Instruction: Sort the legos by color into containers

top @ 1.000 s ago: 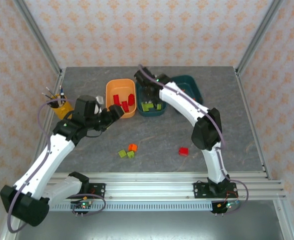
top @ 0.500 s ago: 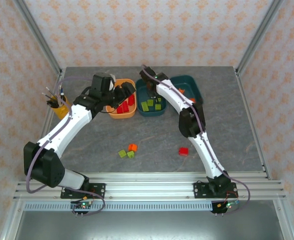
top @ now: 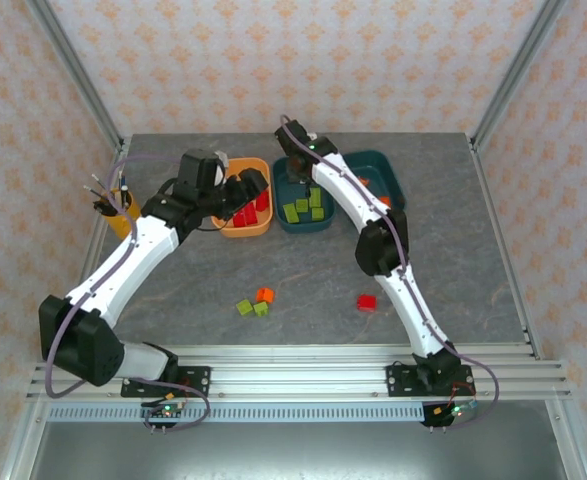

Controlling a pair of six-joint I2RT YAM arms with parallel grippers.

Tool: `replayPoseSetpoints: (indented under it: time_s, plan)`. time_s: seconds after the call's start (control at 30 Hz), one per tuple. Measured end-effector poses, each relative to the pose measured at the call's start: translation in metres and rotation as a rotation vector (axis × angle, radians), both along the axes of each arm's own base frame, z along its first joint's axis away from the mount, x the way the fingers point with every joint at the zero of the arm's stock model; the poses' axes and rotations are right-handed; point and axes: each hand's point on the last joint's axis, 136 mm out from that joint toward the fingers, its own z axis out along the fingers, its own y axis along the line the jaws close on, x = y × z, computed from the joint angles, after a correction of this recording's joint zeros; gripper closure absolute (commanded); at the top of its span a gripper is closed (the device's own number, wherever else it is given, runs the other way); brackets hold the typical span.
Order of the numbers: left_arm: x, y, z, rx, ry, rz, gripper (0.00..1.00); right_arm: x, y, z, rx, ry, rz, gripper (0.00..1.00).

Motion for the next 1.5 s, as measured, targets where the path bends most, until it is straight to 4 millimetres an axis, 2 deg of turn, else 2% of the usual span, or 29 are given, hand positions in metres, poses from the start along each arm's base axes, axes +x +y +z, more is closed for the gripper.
replayPoseSetpoints:
  time_s: [0.07, 0.17, 0.23, 0.3, 0.37, 0.43, 0.57, 0.73, 0.83, 0.93, 1.03, 1.17, 1.3, 1.4, 1.5]
  plan:
    - [-0.009, 0.005, 0.0, 0.017, 0.004, -0.001, 0.22, -0.009, 0.005, 0.022, 0.026, -0.017, 0.01, 0.48]
    - [-0.028, 0.015, -0.006, 0.054, 0.026, 0.004, 0.22, -0.034, 0.01, 0.061, 0.063, -0.044, 0.034, 0.48]
    - [-0.045, 0.023, -0.013, 0.083, 0.051, 0.006, 0.22, -0.059, 0.013, 0.088, 0.097, -0.06, 0.057, 0.48]
    - [-0.062, 0.031, -0.021, 0.108, 0.073, 0.01, 0.22, -0.085, 0.016, 0.106, 0.131, -0.07, 0.081, 0.48]
    - [-0.08, 0.039, -0.028, 0.133, 0.095, 0.012, 0.22, -0.111, 0.018, 0.116, 0.167, -0.067, 0.11, 0.46]
    - [-0.099, 0.048, -0.035, 0.153, 0.119, 0.018, 0.22, -0.143, 0.023, 0.115, 0.204, -0.047, 0.154, 0.43]
    - [-0.13, 0.062, -0.047, 0.186, 0.158, 0.03, 0.22, -0.2, 0.031, 0.086, 0.23, 0.057, 0.248, 0.37]
    - [-0.167, 0.078, -0.068, 0.214, 0.216, 0.046, 0.22, -0.285, 0.042, 0.025, 0.192, 0.247, 0.391, 0.3]
    - [-0.185, 0.085, -0.076, 0.218, 0.233, 0.055, 0.22, -0.333, 0.051, -0.002, 0.158, 0.34, 0.47, 0.28]
    - [-0.198, 0.09, -0.078, 0.209, 0.226, 0.062, 0.22, -0.363, 0.059, -0.017, 0.147, 0.384, 0.517, 0.28]
    - [-0.211, 0.094, -0.078, 0.196, 0.211, 0.07, 0.22, -0.374, 0.069, -0.028, 0.151, 0.4, 0.518, 0.27]
    - [-0.222, 0.097, -0.078, 0.188, 0.209, 0.071, 0.22, -0.376, 0.083, -0.054, 0.138, 0.414, 0.489, 0.27]
    - [-0.228, 0.097, -0.079, 0.184, 0.217, 0.065, 0.22, -0.376, 0.089, -0.082, 0.108, 0.432, 0.449, 0.27]
    - [-0.23, 0.096, -0.079, 0.177, 0.223, 0.056, 0.22, -0.372, 0.093, -0.093, 0.094, 0.431, 0.425, 0.28]
    - [-0.231, 0.096, -0.079, 0.175, 0.222, 0.055, 0.22, -0.367, 0.103, -0.096, 0.1, 0.423, 0.417, 0.31]
